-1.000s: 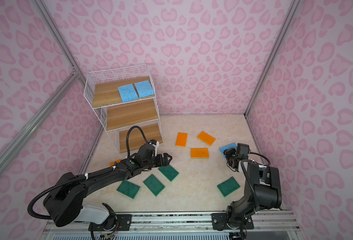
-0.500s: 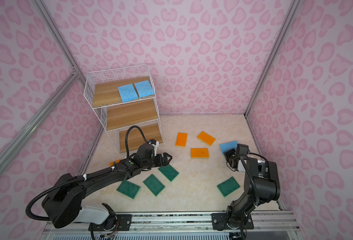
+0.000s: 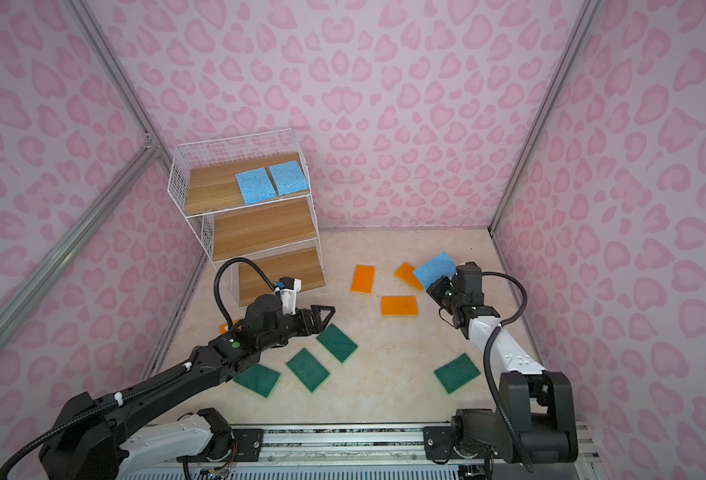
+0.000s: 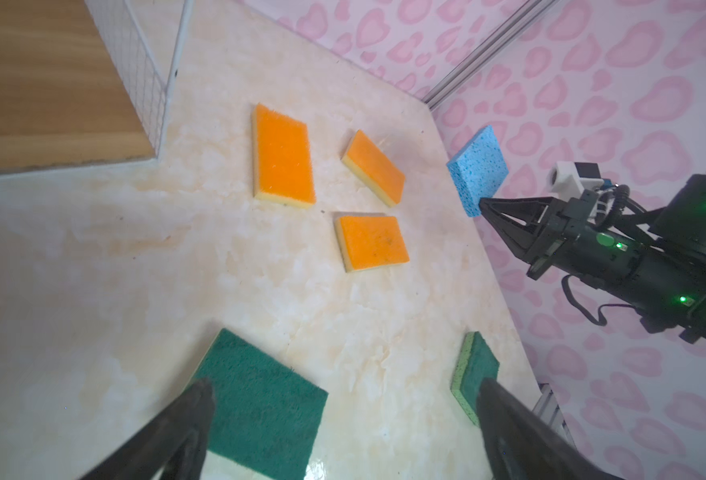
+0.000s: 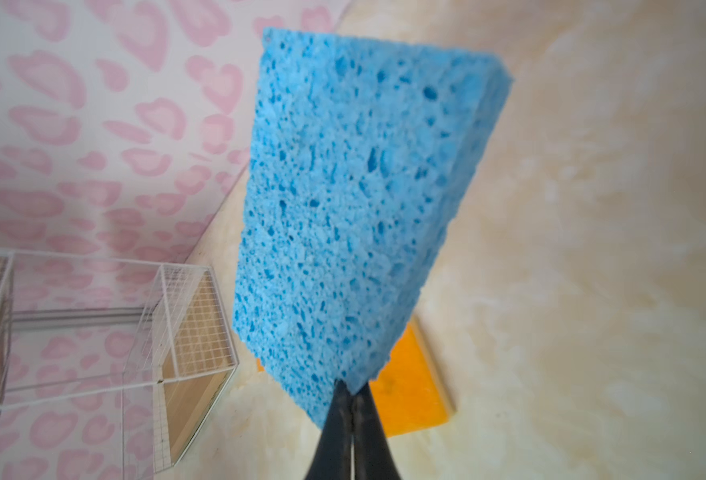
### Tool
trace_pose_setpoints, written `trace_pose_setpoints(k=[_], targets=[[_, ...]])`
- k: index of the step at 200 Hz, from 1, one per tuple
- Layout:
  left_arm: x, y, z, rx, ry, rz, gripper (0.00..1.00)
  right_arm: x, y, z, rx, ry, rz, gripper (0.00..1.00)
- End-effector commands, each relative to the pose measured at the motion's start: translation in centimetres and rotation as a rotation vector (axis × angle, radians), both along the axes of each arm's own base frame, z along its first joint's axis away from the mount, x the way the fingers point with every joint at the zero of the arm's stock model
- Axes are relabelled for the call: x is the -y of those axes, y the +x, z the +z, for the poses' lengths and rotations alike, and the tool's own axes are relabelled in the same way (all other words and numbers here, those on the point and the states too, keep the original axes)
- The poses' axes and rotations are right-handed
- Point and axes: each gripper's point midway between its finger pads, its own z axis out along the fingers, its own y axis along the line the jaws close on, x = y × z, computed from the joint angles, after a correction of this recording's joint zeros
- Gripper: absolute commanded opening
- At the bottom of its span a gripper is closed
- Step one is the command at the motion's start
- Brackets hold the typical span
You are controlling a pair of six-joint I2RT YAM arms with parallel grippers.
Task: Place and organize the cleaning sponges onto the shelf
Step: 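Lift the blue sponge toward the left gripper while the left gripper rises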
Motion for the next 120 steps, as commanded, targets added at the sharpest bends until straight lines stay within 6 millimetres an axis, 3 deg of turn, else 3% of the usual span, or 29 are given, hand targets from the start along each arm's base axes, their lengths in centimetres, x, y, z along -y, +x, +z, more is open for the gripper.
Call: trace_pose_setpoints(k=[1, 36, 71, 89, 120], targets=[[-1.2, 0.5, 4.2, 0.149, -0.063, 0.062, 0.96, -2.6, -1.5, 1.6, -0.023, -0.112, 0.103, 0.00], [-2.6, 0.3, 7.9, 0.154, -0.221, 0.147, 0.70, -10.0, -1.2, 8.1, 0.123, -0.078, 0.256, 0.00], [-3.1, 0.3, 9.8, 0.126, -0.411, 0.205, 0.68, -16.7, -1.2, 14.1, 0.231, -0.051, 0.391, 0.00], [-3.8, 0.3, 11.0, 0.145, -0.492, 0.248, 0.67, -19.9, -1.8, 16.2, 0.268, -0.048, 0.456, 0.00], [-5.0, -0.1, 13.9, 0.230, -0.572, 0.322, 0.67, -23.4, -2.3, 18.7, 0.306, -0.038, 0.517, 0.00]])
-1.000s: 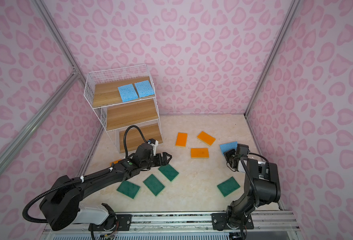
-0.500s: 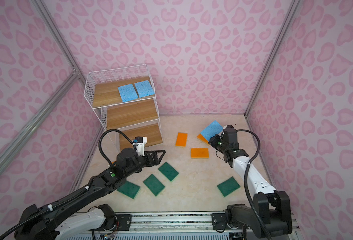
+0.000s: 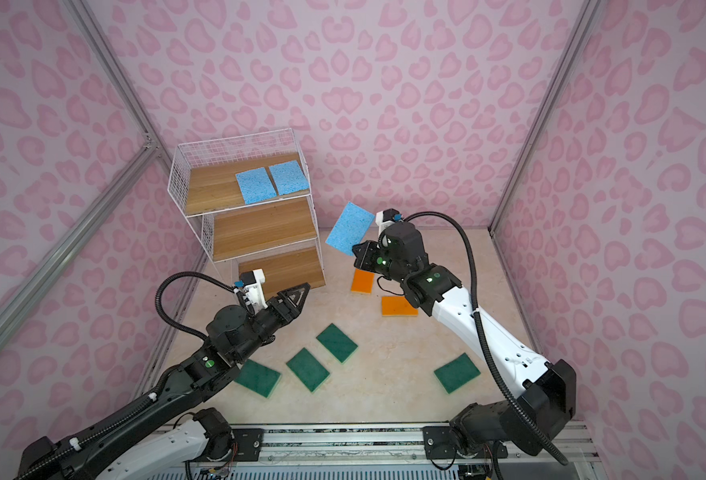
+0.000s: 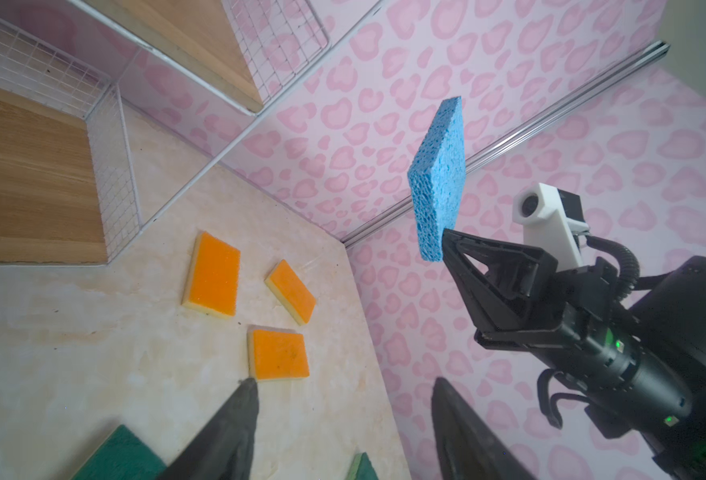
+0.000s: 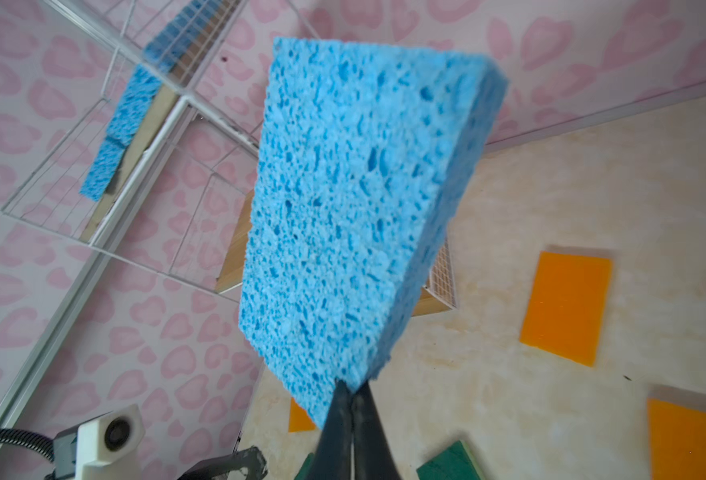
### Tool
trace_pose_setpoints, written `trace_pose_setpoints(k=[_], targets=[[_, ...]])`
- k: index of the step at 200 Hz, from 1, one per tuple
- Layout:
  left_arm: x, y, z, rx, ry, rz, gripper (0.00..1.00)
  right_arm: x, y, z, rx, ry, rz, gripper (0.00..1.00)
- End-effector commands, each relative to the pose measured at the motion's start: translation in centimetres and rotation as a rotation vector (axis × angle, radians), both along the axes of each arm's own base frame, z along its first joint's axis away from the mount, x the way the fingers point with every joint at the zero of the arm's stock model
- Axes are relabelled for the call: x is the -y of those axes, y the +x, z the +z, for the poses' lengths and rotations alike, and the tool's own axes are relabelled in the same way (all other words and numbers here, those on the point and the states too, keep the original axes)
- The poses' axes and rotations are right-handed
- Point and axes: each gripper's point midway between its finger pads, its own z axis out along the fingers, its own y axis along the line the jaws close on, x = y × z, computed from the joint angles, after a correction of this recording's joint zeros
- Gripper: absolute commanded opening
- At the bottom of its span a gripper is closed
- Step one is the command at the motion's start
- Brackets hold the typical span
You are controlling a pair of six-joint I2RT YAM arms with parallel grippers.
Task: Place and organize the cleaning sponges onto the shelf
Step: 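Lift the blue sponge toward the left gripper while the left gripper rises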
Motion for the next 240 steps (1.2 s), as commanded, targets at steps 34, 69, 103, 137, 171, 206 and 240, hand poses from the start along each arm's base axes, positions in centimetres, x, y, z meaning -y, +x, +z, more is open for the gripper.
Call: trace_pose_setpoints(k=[34, 69, 103, 137, 171, 206, 240], targets=[[-2.1, 0.4, 6.2, 0.121, -0.201, 0.133, 0.60, -5.1, -0.8, 3.0, 0.049, -0.009, 0.083, 0.00], [-3.1, 0.8, 7.3, 0.139, -0.226, 0.200, 0.51, -8.1, -1.4, 3.3, 0.053, -0.019, 0.147, 0.00], [-3.7, 0.8, 8.9, 0.189, -0.231, 0.229, 0.49, -9.8, -1.9, 3.3, 0.049, -0.009, 0.194, 0.00], [-3.4, 1.2, 8.9, 0.188, -0.210, 0.228, 0.65, -10.7, -2.6, 3.7, 0.060, -0.002, 0.224, 0.00], [-3.8, 1.7, 8.6, 0.186, -0.203, 0.247, 0.67, -11.4, -3.2, 3.3, 0.049, 0.005, 0.266, 0.00], [-4.7, 2.2, 8.7, 0.185, -0.217, 0.263, 0.57, -12.2, -4.3, 3.3, 0.048, 0.020, 0.310, 0.00], [-5.3, 2.5, 8.8, 0.185, -0.233, 0.271, 0.51, -13.0, -5.1, 3.4, 0.054, 0.031, 0.339, 0.00]])
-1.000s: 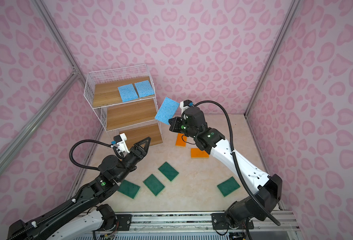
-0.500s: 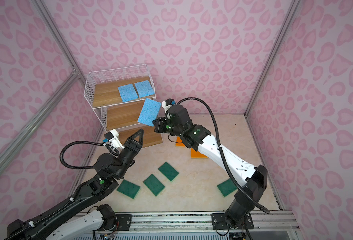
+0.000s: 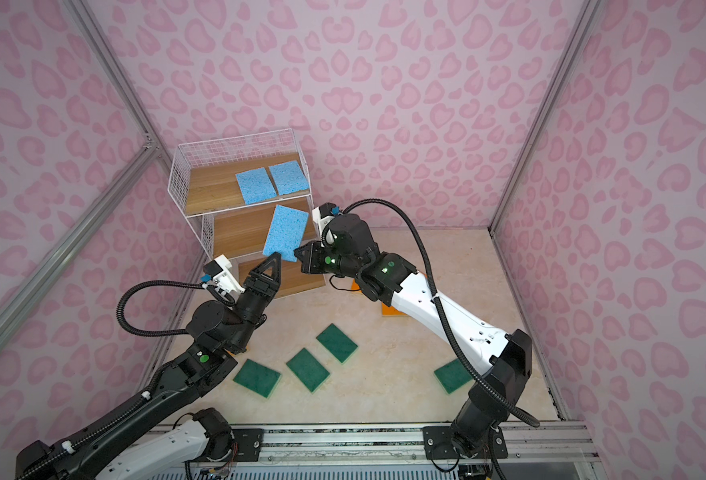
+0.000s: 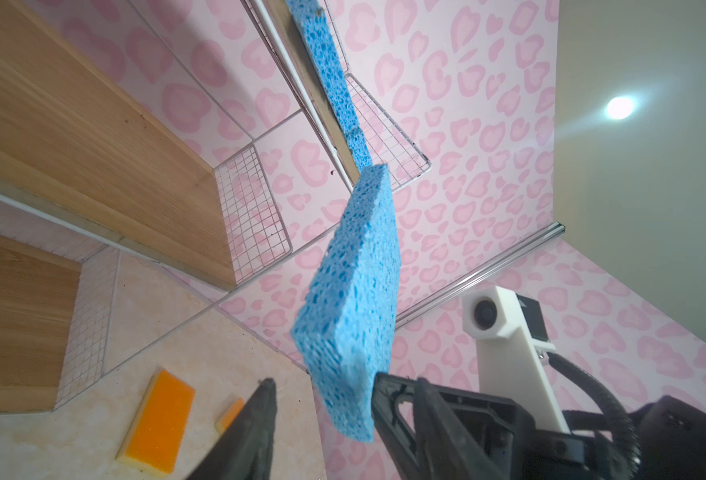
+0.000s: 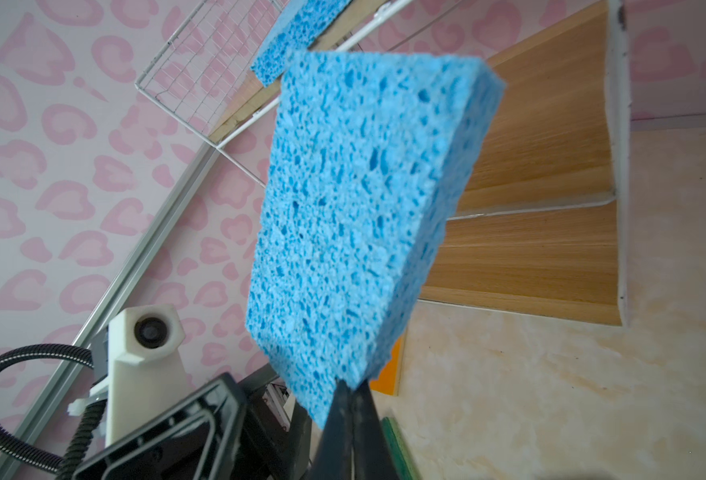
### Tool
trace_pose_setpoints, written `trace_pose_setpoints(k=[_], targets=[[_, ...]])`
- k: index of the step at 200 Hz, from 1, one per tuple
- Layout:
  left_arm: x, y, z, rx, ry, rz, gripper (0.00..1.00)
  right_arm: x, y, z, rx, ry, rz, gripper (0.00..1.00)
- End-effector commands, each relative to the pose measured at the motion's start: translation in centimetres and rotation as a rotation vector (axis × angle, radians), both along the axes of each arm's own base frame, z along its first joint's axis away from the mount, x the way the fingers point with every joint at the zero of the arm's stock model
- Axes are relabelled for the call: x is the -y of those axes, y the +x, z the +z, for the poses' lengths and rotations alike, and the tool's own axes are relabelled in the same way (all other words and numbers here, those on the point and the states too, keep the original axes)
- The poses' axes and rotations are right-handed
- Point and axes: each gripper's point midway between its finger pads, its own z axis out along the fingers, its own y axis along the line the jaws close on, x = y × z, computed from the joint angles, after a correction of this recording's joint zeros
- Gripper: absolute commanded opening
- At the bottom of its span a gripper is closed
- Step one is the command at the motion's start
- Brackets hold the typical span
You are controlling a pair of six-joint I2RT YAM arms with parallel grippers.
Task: Place and organize the cleaning sponges onto the shelf
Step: 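Lift the blue sponge toward the left gripper while the left gripper rises, then close the left gripper on the blue sponge and open the right gripper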
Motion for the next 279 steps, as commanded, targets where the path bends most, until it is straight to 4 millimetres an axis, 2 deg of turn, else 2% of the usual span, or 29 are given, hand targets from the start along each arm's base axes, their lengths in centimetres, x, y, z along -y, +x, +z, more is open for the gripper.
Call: trace_pose_setpoints(k=[1, 48, 60, 65, 75, 108, 115, 135, 151, 155, 166, 178, 195, 212, 249, 255, 257, 262, 279], targets=[[-0.4, -0.2, 1.5, 0.041, -0.051, -0.007, 0.50, -0.8, -0.6, 0.4, 0.015, 0.021, 0.037, 0.00], [0.0, 0.1, 1.4, 0.032, -0.056, -0.026, 0.42, -1.6, -1.2, 0.5, 0.012, 0.037, 0.069, 0.00], [-0.1, 0.1, 1.4, 0.033, -0.055, -0.022, 0.38, -1.8, -1.3, 0.4, 0.012, 0.037, 0.077, 0.00], [-0.2, 0.1, 1.6, 0.036, -0.056, -0.020, 0.31, -1.8, -1.4, 0.4, 0.012, 0.037, 0.079, 0.00], [-0.2, 0.1, 1.7, 0.039, -0.055, -0.017, 0.27, -1.9, -1.5, 0.4, 0.010, 0.039, 0.086, 0.00], [-0.5, 0.1, 2.4, 0.054, -0.057, -0.015, 0.26, -2.2, -1.7, 0.4, 0.008, 0.042, 0.101, 0.00], [-0.5, 0.1, 2.5, 0.055, -0.057, -0.016, 0.23, -2.2, -1.7, 0.3, 0.007, 0.042, 0.102, 0.00], [-0.6, 0.1, 2.6, 0.058, -0.060, -0.016, 0.04, -2.2, -1.7, 0.4, 0.010, 0.044, 0.102, 0.00], [-0.7, 0.0, 2.7, 0.060, -0.063, -0.014, 0.03, -2.2, -1.6, 0.4, 0.014, 0.040, 0.099, 0.00], [-0.7, 0.0, 2.8, 0.062, -0.065, -0.015, 0.04, -2.2, -1.5, 0.4, 0.016, 0.039, 0.097, 0.03], [-0.9, -0.2, 2.9, 0.063, -0.071, -0.011, 0.03, -2.2, -1.5, 0.5, 0.018, 0.040, 0.096, 0.20], [-1.3, -0.4, 3.1, 0.071, -0.080, -0.002, 0.04, -2.1, -1.4, 0.5, 0.019, 0.038, 0.093, 0.35], [-2.4, -1.0, 3.8, 0.083, -0.096, 0.032, 0.03, -1.6, -1.3, 0.8, 0.024, 0.045, 0.088, 0.46], [-3.8, -1.8, 4.7, 0.105, -0.111, 0.073, 0.03, -0.8, -1.3, 1.1, 0.030, 0.064, 0.072, 0.50], [-6.6, -2.9, 6.8, 0.137, -0.154, 0.164, 0.04, 2.0, -0.8, 1.6, 0.056, 0.128, 0.008, 0.50], [-7.0, -2.9, 7.2, 0.138, -0.165, 0.181, 0.03, 2.6, -0.7, 2.3, 0.067, 0.146, -0.002, 0.50], [-7.2, -2.9, 7.3, 0.140, -0.167, 0.187, 0.04, 2.8, -0.6, 1.2, 0.051, 0.132, -0.007, 0.50], [-7.5, -3.0, 7.7, 0.144, -0.178, 0.201, 0.03, 3.2, -0.4, 0.7, 0.043, 0.126, -0.015, 0.50], [-8.7, -3.0, 9.2, 0.155, -0.197, 0.249, 0.03, 4.3, -0.1, 0.4, 0.039, 0.118, -0.029, 0.51]])
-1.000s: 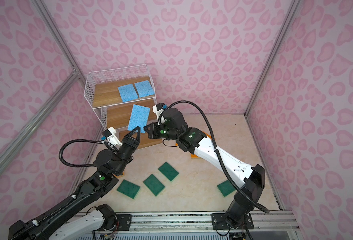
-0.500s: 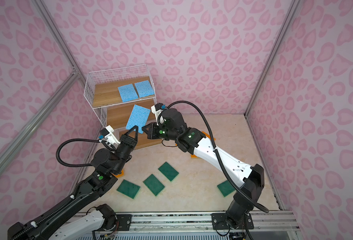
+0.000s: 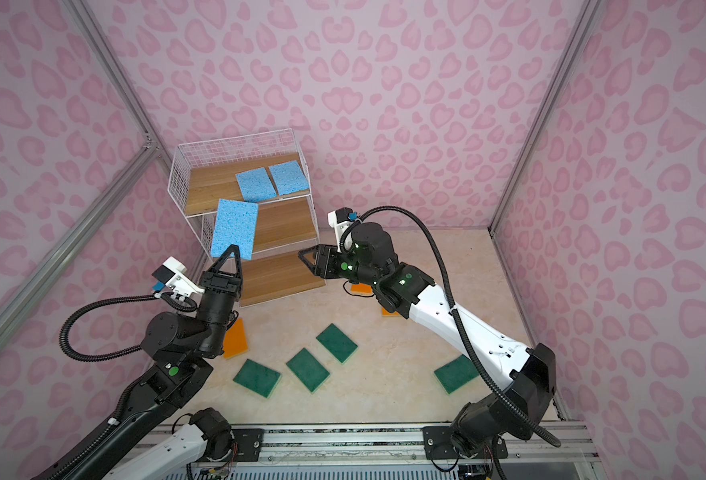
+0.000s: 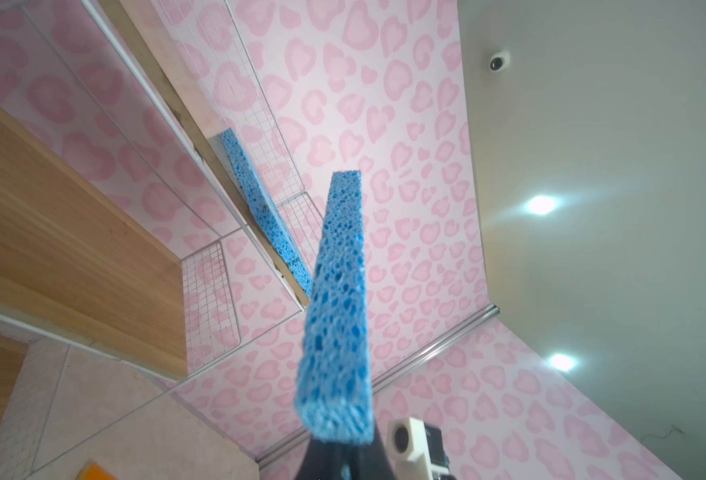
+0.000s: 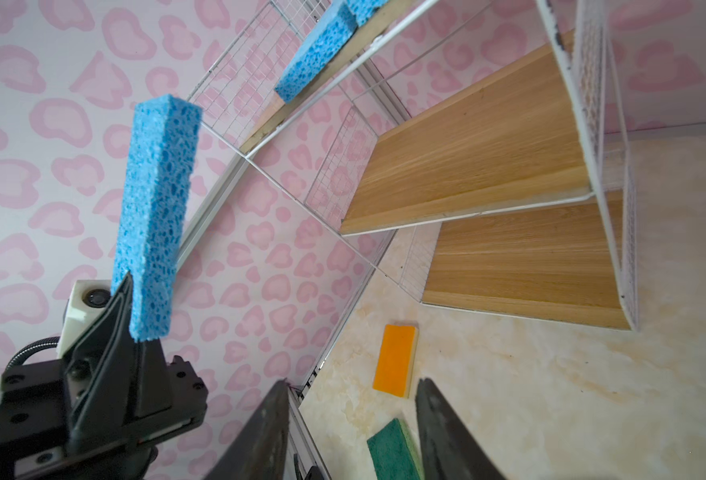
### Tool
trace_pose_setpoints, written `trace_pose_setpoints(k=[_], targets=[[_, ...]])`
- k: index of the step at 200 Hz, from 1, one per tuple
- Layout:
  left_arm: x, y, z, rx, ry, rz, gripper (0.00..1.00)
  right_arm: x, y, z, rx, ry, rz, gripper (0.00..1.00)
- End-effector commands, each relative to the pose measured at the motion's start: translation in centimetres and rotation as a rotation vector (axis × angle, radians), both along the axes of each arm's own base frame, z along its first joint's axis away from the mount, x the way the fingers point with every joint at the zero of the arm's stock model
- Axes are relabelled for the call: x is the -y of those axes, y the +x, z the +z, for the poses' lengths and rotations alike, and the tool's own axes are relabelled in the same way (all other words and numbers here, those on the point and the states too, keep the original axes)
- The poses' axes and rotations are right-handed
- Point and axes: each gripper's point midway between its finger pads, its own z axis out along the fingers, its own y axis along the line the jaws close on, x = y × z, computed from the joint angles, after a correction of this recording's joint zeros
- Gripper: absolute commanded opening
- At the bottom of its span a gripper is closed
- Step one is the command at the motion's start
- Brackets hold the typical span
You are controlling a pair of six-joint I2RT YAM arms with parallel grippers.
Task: Place and organize the cleaning sponges onto the shelf
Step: 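Close the left gripper on the blue sponge and open the right gripper, then raise the blue sponge over the top shelf with the left gripper while the right withdraws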
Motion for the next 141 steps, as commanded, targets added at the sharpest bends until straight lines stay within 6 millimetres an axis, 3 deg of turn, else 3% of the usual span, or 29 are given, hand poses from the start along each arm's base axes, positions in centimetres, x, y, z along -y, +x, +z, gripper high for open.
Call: trace_pose_setpoints(k=[1, 52, 141], targets=[[-2.0, -0.2, 2.0, 0.015, -0.040, 0.085, 0.04, 1.0, 0.7, 0.3, 0.017, 0.032, -0.026, 0.51], [-4.0, 1.0, 5.1, -0.034, -0.096, 0.218, 0.03, 3.3, 2.0, -1.1, -0.010, 0.029, -0.051, 0.51], [-4.8, 8.3, 3.8, -0.265, -0.164, 0.266, 0.00, 8.0, 6.1, -2.9, -0.080, 0.095, -0.123, 0.51]])
